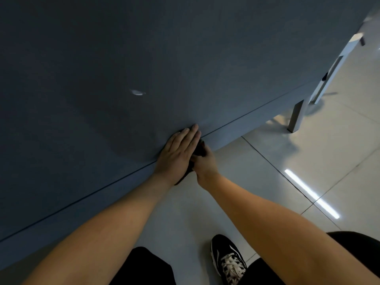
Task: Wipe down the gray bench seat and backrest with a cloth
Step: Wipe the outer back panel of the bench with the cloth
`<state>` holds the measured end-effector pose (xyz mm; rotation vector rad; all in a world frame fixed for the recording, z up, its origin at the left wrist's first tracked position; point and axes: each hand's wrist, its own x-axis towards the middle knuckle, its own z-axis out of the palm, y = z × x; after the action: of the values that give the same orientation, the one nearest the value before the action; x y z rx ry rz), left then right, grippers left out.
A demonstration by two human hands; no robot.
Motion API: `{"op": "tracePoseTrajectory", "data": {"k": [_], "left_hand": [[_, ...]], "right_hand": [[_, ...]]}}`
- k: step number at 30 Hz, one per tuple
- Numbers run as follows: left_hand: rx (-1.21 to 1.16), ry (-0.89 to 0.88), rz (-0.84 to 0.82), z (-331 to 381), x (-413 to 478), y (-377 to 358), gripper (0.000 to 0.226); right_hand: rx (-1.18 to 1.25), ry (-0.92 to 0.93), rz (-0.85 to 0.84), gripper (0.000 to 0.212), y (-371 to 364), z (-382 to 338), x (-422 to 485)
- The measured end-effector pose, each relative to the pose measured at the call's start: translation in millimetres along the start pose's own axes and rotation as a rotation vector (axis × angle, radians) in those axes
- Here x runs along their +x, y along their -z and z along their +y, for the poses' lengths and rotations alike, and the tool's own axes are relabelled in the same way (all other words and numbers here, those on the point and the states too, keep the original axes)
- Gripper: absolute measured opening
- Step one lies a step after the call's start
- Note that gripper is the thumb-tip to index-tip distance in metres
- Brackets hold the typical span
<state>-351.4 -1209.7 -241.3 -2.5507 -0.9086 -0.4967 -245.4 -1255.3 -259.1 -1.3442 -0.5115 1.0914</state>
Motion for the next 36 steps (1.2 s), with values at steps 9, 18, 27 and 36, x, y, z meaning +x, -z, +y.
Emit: {"op": "tracePoseTrajectory", "data": {"k": [9,18,27,36], "left_hand": [[-0.229,0.116,-0.031,-10,-14,46,0.068],[-0.243,0.291,-0.122,-32,-29,100,0.075],[-0.796,0.262,0.099,-24,5,164,0.053],[-0.357,0.144,0.62,-64,53,257,0.04]], "right_hand": [[-0.03,0.183,0.29,0.058,11,-95,9],[-0.114,0.112,-0.028,0.032,-47,-83,-44],[0.314,0.197,-0.117,0.028,-52,-148,-99],[0.195,0.467,-0.141,0.03,-67,-223,-125]]}}
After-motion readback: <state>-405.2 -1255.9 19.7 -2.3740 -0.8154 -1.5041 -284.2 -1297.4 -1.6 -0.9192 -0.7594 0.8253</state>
